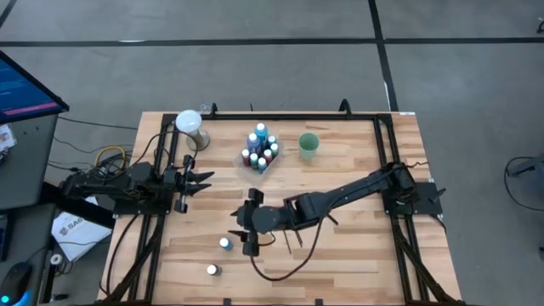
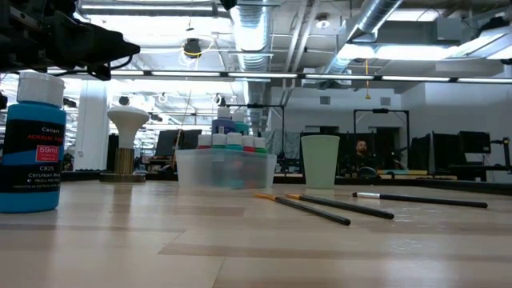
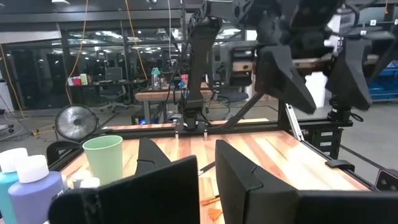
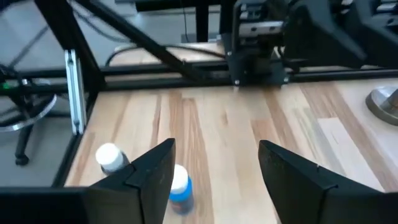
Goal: Pick & Place Paint Supplies
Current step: Put the small blue paint bottle into the transparent bin
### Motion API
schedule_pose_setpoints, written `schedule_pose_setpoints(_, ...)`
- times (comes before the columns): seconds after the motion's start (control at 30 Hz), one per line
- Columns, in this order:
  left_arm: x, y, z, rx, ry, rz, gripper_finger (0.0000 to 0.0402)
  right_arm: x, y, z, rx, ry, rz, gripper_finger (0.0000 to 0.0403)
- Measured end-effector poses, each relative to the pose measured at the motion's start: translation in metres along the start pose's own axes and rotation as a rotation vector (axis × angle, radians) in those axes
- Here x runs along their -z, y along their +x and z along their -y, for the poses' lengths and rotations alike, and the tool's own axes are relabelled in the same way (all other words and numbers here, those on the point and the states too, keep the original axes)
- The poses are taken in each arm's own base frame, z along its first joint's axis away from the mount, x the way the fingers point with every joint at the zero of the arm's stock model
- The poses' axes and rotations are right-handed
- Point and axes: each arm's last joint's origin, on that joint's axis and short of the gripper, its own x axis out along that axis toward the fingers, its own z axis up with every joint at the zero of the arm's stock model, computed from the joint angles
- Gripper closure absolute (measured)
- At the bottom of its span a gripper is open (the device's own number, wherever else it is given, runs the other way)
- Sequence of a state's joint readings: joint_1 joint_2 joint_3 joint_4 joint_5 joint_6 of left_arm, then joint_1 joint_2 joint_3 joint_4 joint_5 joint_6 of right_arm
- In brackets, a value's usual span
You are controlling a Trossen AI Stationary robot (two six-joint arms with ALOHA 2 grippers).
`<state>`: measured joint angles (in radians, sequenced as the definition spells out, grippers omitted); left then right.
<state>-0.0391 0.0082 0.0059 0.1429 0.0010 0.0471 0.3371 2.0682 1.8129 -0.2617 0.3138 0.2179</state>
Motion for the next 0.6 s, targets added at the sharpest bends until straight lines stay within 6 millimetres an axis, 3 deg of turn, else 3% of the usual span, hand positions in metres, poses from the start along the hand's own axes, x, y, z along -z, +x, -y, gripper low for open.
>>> schedule_pose_setpoints(0.6,0.000,0.000,0.000,0.000,0.000,0.001,0.0401,0.006,-0.011,-0.031,-0.060,-0.013,-0.003,0.0183)
